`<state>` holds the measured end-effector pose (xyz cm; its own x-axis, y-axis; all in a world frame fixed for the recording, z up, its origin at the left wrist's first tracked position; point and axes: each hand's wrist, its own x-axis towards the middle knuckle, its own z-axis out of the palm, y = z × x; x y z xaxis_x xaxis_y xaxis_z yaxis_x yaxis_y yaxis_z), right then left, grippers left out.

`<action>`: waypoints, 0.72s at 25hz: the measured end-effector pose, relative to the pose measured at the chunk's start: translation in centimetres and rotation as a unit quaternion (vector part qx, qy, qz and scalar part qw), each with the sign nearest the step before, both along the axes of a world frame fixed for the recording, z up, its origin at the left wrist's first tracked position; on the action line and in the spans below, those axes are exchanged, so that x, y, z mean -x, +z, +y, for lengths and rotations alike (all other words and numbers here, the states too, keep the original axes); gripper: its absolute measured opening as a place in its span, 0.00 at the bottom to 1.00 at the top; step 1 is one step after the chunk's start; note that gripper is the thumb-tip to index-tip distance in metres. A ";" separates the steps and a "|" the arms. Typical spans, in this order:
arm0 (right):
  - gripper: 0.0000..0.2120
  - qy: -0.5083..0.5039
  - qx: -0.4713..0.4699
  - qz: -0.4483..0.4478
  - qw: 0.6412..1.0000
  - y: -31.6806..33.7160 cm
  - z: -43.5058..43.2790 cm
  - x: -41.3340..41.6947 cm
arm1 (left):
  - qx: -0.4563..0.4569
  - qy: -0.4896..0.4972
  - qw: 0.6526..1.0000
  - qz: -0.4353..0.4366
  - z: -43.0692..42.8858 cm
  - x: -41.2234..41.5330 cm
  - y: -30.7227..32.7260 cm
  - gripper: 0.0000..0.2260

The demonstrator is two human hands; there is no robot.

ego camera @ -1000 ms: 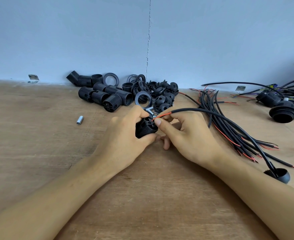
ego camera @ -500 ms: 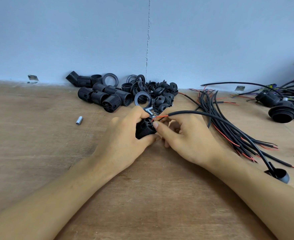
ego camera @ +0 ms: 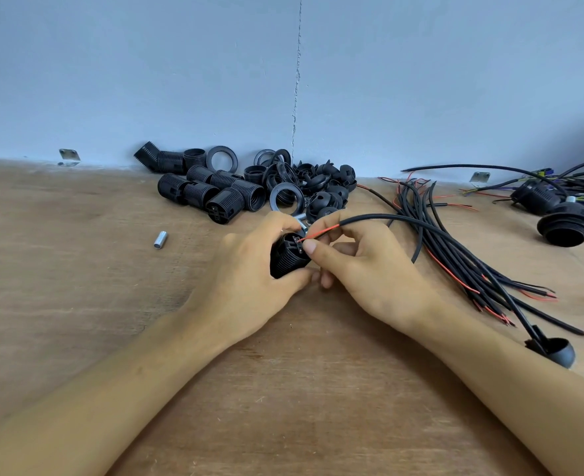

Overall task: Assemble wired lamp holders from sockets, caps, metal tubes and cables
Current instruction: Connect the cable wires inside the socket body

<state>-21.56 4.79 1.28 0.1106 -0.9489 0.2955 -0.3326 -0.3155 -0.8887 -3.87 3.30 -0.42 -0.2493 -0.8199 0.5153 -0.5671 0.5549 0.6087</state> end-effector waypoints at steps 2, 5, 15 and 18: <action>0.02 -0.001 0.000 0.022 1.000 0.1 -0.2 0.2 | -0.024 -0.012 1.000 0.005 0.0 -0.4 0.5 0.18; 0.01 -0.015 0.003 0.051 0.999 0.4 -0.5 0.7 | -0.071 -0.023 0.997 0.037 0.1 -0.7 1.1 0.18; 0.05 0.010 0.014 0.125 0.992 1.1 -0.8 1.3 | -0.121 0.018 0.992 0.035 -0.3 -0.5 3.5 0.04; 0.05 0.010 0.015 0.126 0.992 0.9 -0.9 1.3 | -0.096 0.023 0.995 0.023 -0.5 -0.3 3.4 0.07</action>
